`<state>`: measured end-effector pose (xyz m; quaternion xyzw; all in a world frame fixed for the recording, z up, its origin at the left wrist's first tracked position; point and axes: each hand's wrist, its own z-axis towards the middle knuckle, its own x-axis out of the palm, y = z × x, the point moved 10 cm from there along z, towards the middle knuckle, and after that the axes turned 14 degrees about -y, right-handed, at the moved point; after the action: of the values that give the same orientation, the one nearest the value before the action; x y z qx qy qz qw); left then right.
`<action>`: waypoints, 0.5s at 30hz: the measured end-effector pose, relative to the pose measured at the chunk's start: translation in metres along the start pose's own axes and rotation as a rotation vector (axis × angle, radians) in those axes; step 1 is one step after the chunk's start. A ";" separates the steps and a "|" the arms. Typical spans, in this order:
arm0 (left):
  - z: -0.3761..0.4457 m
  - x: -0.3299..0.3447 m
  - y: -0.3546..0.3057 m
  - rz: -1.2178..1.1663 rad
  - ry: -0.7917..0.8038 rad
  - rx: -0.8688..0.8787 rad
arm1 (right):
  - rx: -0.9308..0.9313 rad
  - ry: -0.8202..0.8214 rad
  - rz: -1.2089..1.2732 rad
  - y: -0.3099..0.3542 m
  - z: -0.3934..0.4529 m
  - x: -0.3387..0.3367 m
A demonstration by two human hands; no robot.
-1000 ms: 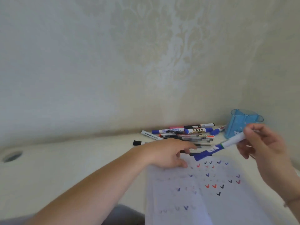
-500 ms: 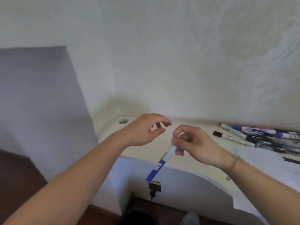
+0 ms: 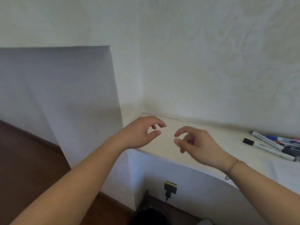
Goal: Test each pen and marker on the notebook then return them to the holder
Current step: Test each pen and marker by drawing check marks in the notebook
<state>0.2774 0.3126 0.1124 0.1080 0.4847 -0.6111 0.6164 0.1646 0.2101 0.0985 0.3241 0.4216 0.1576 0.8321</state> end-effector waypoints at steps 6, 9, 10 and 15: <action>0.040 0.042 -0.098 -0.235 -0.072 0.168 | 0.081 -0.440 0.264 -0.010 -0.024 -0.169; 0.058 0.084 -0.174 -0.364 -0.022 0.292 | 0.196 -0.644 0.235 -0.057 -0.061 -0.252; 0.063 0.100 -0.201 -0.392 0.004 0.341 | 0.256 -0.702 0.213 -0.080 -0.076 -0.275; 0.076 0.187 -0.309 -0.485 0.164 0.441 | 0.526 -0.810 -0.162 -0.185 -0.158 -0.355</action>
<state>0.0074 0.0649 0.1560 0.1690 0.4002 -0.8196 0.3737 -0.1751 -0.0529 0.1179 0.5250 0.1133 -0.1581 0.8286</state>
